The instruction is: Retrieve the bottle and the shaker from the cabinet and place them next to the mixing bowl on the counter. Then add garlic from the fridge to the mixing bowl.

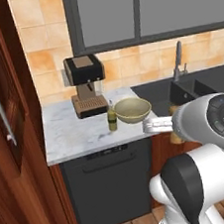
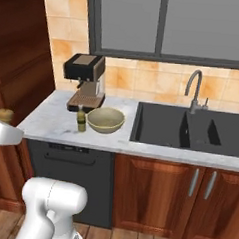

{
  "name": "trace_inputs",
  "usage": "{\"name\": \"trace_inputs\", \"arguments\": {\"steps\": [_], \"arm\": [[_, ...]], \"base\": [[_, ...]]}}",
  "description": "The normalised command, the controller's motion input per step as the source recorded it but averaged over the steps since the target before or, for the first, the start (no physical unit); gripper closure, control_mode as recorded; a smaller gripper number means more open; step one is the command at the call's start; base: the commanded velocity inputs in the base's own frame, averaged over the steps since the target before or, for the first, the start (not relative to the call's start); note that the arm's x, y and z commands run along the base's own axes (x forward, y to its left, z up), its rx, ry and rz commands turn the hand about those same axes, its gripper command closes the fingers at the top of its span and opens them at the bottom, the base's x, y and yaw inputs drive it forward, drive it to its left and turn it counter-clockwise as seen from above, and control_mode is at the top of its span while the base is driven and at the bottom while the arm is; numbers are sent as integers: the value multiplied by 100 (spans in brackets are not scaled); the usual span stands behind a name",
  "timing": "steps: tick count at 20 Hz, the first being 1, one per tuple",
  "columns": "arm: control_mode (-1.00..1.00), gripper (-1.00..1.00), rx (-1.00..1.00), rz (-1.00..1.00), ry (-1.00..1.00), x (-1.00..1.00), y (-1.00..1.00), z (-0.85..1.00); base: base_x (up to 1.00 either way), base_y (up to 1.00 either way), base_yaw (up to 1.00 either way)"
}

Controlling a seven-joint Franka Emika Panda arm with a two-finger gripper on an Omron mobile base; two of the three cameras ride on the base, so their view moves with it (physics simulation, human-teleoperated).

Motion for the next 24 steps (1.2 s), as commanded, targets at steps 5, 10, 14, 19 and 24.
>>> {"name": "trace_inputs", "arguments": {"steps": [5,10,14,19,24], "arm": [[100,100,0,0,0,0,0,0],[100,100,0,0,0,0,0,0],[100,100,0,0,0,0,0,0],[-100,100,0,3,0,8,-7,0],[-100,100,7,36,0,55,-88,0]], "base": [[72,-39,13],[26,-42,15],[0,0,0],[0,0,0],[0,0,0]]}}
